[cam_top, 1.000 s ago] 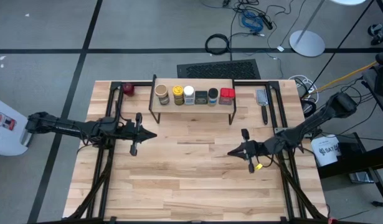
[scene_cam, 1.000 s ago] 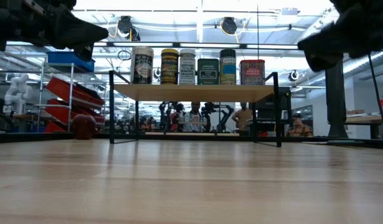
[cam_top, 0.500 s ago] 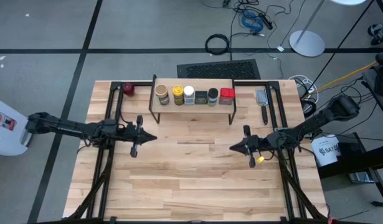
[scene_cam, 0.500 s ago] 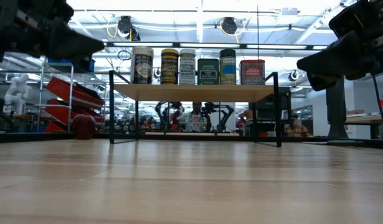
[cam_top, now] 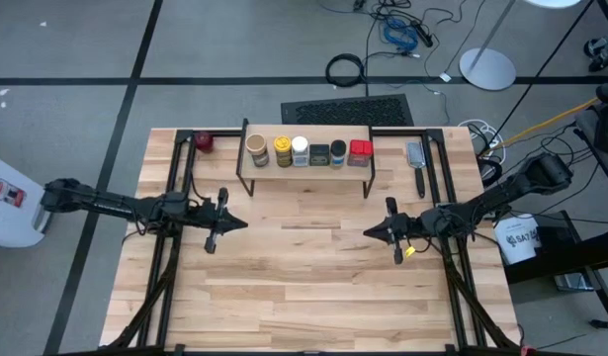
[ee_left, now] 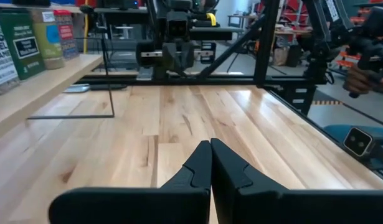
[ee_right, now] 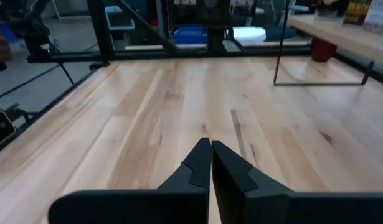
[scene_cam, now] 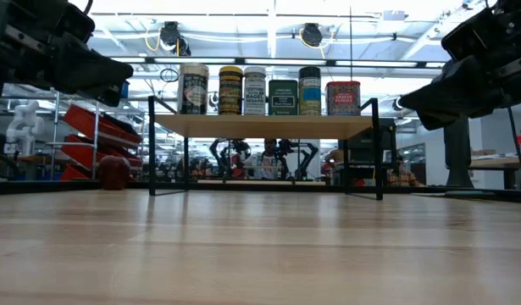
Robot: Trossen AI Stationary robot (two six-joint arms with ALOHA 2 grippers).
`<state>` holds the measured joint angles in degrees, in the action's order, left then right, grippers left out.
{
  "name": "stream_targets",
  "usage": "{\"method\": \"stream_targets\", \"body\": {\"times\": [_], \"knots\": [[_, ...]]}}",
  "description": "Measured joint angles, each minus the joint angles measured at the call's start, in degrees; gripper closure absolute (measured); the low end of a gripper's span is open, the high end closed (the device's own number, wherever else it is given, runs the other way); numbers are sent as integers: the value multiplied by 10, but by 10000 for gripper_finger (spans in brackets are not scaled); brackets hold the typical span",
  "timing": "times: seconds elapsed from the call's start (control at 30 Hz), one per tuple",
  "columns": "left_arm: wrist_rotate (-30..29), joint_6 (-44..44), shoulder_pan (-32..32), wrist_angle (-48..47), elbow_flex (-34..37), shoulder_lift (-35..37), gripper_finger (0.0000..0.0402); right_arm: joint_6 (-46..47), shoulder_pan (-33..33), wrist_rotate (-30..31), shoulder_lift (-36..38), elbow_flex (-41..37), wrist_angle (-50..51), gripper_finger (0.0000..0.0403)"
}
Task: Shelf spices
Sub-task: Return to Home Position
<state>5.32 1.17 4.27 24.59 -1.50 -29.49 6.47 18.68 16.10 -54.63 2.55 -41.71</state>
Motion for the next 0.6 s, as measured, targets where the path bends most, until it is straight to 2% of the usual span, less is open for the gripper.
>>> {"method": "stream_targets", "body": {"times": [0.3, 0.6], "knots": [[-2, -2, -1, -31, 0, 0, 400, -1, 0, 2, 17, 0, 29, 403], [-7, -1, -1, -49, 1, 0, 400, 10, 0, 3, 101, 0, 138, 403]]}}
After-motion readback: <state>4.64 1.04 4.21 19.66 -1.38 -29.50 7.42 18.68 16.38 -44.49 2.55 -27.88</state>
